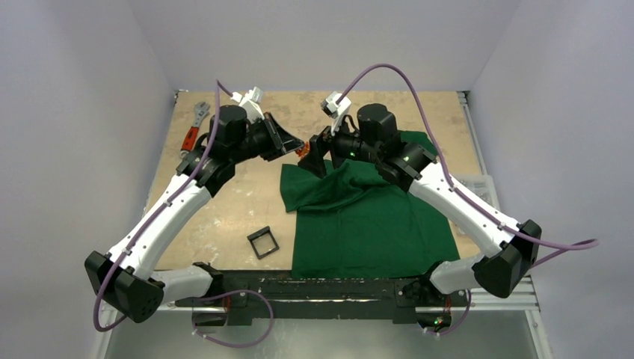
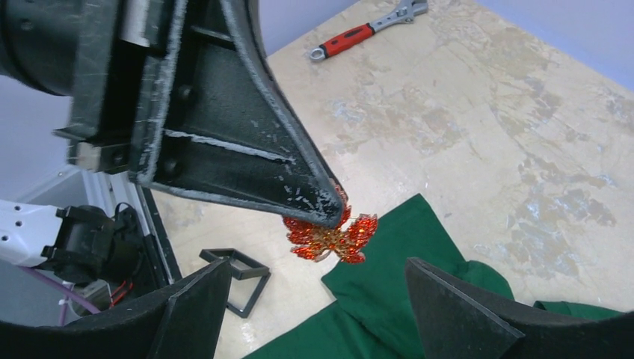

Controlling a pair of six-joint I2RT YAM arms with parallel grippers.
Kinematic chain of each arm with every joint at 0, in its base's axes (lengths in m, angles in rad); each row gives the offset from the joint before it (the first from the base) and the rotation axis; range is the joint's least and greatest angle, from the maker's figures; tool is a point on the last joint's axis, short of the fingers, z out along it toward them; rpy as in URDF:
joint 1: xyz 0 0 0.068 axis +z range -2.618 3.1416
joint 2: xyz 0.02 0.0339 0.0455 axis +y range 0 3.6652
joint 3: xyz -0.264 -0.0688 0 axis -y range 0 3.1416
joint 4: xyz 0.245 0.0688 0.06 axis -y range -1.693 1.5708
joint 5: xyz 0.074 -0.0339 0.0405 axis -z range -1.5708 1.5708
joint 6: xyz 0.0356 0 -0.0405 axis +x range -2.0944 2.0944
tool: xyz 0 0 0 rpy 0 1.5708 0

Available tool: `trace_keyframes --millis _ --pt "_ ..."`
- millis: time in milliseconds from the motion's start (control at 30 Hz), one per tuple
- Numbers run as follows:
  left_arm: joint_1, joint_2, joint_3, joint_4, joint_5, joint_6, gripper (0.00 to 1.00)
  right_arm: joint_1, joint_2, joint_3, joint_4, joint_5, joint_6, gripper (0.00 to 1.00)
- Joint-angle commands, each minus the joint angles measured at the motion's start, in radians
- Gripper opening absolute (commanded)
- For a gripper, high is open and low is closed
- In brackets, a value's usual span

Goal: Remove the brooch from the garment

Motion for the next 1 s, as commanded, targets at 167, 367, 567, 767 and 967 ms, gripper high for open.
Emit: trace_keyframes --millis 167,367,567,767,967 --pt "-0.004 -0.049 -0.007 0.047 0.028 -0.019 0.00 0.016 0.021 0.043 0.069 0.055 0.029 0.82" --pt "-0.004 -0.055 -0.019 0.072 0.042 -0.023 0.00 0.020 0.024 0.040 0.090 0.042 0.016 0.77" --pt "-0.004 -0.051 -0.022 0.082 0.052 -0.028 0.00 0.023 0.020 0.028 0.097 0.020 -0.003 0.66" --pt "-0.004 -0.043 -0.020 0.084 0.062 -0.031 0.00 0.024 0.006 0.009 0.101 0.017 -0.012 0.58" --pt "-0.001 -0.047 -0.024 0.078 0.048 -0.035 0.26 0.024 -0.005 -0.008 0.094 0.000 -0.011 0.48"
